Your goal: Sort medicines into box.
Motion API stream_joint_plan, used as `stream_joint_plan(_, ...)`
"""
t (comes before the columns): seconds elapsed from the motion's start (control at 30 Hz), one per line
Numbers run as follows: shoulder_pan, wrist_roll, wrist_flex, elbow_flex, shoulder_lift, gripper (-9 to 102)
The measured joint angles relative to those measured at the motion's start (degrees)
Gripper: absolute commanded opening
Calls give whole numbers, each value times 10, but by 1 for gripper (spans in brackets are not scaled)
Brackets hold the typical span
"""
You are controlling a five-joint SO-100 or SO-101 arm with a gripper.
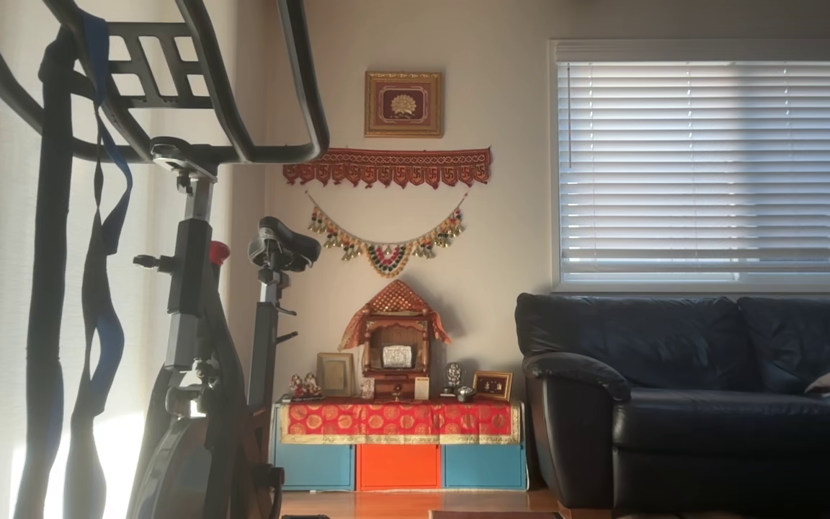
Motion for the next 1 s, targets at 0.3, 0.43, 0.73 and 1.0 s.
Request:
stream_joint_plan(0.3,7,83,-5,5,72,1)
stream_joint_plan(0.43,25,127,-32,-14,73,1)
stream_joint_plan(0.73,39,149,-157,-5,73,1)
stream_joint_plan(1.0,40,90,-258,87,73,1)
